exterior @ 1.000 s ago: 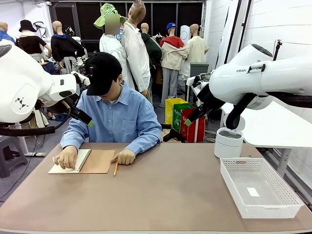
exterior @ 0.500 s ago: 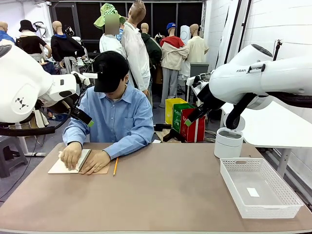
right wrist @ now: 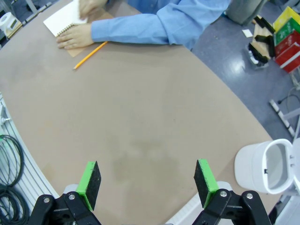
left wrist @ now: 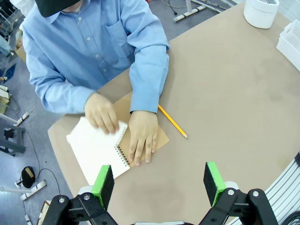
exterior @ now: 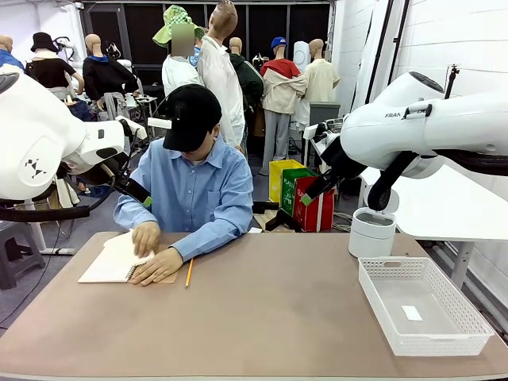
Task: Sort the paper based on its condition.
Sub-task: If a person hands you a paper, place it in the Organizing basket , and if it's crumpled, put it in the Trash can.
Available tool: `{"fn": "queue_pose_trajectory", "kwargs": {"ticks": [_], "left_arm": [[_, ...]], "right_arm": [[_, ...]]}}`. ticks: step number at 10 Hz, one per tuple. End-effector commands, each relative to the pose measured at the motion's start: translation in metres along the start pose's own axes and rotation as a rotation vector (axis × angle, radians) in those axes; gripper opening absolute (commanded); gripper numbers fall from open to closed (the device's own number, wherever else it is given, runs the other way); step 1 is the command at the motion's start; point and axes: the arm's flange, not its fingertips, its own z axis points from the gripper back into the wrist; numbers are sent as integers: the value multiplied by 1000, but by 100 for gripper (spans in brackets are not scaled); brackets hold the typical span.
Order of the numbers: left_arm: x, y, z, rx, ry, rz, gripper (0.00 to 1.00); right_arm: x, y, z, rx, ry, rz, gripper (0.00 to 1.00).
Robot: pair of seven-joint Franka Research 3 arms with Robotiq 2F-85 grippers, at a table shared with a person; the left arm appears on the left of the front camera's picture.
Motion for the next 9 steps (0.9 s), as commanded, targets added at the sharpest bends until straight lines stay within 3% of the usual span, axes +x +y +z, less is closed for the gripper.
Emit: {"fn": "queue_pose_trajectory", "kwargs": {"ticks": [1,9], "left_arm": [[0,1,1,1,-2,1,100],[0,1,1,1,-2,1,100]], "right_arm": [[0,0,-2,-4,7,-1,100],[0,0,-2,-4,7,-1,100]]}}
